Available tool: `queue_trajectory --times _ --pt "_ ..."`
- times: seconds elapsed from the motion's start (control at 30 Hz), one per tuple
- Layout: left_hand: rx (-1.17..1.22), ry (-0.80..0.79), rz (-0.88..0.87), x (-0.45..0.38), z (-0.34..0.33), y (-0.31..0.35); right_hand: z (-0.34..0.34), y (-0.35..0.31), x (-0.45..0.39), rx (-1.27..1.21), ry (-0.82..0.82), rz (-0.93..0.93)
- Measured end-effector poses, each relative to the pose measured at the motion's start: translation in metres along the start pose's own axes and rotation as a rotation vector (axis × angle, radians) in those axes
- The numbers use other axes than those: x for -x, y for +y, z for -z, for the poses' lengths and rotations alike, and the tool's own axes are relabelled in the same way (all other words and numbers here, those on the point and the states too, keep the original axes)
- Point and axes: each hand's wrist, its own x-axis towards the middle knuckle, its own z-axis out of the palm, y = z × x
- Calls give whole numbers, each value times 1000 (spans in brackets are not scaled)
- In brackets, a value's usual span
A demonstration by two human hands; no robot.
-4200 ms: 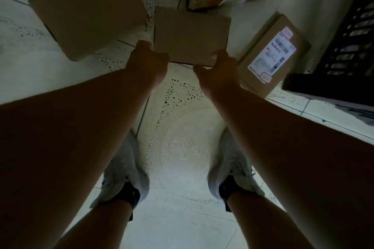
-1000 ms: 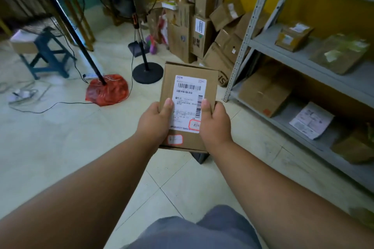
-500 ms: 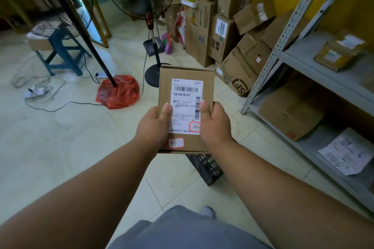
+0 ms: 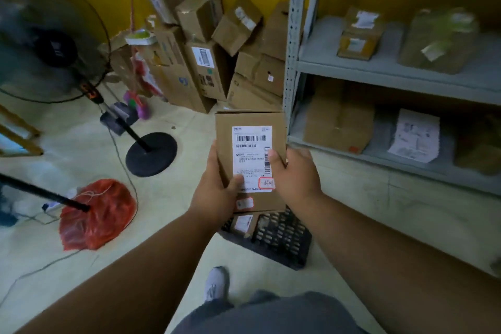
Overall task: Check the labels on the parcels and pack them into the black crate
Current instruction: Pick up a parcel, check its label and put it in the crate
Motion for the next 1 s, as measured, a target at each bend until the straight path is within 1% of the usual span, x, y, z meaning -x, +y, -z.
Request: queue_trajectory --times 0.07,0.1,0.17,0.3,0.43,0.5,0.6,0.67,0.73,0.87,1.0 --pt "-58 -144 -81 -37 11 -10 -12 -3 -15 40 117 -77" --pt "-103 -193 -120 -55 17 -17 -21 -5 -22 44 155 -115" --pt "-180 -262 -136 -91 29 -33 -44 -7 -31 44 206 -188" --pt "-265 -322 -43 -134 34 -64 -96 1 -40 -11 237 -333" --pt "-278 -403 24 -165 3 -103 -133 37 -48 -54 220 -489" --pt "-246 -446 100 -179 -22 -137 -155 68 -59 -38 194 -525" --pt "-152 -463 236 -202 -69 -202 -208 131 -78 -20 133 -592" --pt "-130 -470 279 -211 -92 -234 -234 167 -85 -37 116 -640" --pt "-122 -487 331 -226 -123 -285 -274 216 -90 -44 96 -716" --pt "-183 -496 386 -258 -177 -377 -337 306 -94 -136 46 -873" --pt "-316 -641 420 -287 -230 -450 -393 385 -99 -215 -6 -963"
